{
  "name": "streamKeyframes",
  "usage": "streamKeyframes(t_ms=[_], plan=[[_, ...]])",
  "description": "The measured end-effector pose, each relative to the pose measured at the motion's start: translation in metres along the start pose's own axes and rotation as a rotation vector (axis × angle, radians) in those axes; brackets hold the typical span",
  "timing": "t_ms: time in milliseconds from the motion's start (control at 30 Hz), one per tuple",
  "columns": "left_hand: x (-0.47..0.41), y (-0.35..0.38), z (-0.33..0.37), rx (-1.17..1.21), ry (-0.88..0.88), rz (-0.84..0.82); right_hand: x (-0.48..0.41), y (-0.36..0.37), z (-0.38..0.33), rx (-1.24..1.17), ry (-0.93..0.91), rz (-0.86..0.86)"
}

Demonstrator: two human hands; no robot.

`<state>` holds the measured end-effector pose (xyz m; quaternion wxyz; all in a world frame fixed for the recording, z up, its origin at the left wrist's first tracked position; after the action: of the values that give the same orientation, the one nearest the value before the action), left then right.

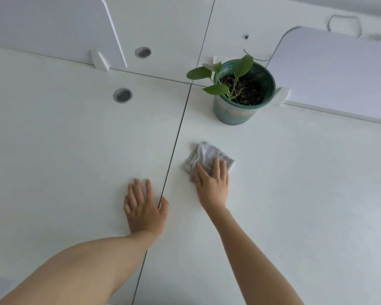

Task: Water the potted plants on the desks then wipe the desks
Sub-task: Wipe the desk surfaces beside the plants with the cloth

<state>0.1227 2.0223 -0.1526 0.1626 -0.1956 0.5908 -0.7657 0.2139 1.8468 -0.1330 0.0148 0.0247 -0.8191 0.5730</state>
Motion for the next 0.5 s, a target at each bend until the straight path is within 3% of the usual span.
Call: streamKeyframes(t_ms=[167,367,500], plan=[[0.001,-0.003,0.001,0.045,0.000,-0.010,0.044,-0.011,0.023,0.153,-0.169,-0.032],[0.001,0.000,0.004,0.065,0.047,-0.064,0.079,-0.059,0.131,-0.010,0.347,0.134],[0.001,0.000,0.004,0.135,0.060,-0.066,0.114,-0.064,0.122,-0.058,0.488,0.202]])
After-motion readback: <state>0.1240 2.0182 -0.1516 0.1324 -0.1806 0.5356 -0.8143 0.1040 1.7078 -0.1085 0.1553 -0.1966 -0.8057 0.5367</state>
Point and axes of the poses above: each hand's wrist, its own x-axis away from the middle knuckle, its own y-axis out of the palm, z = x × y, the point moved 9 cm from there along -x, towards the middle knuckle, and after that the axes turned 5 degrees about z, right-handed, at the moved point
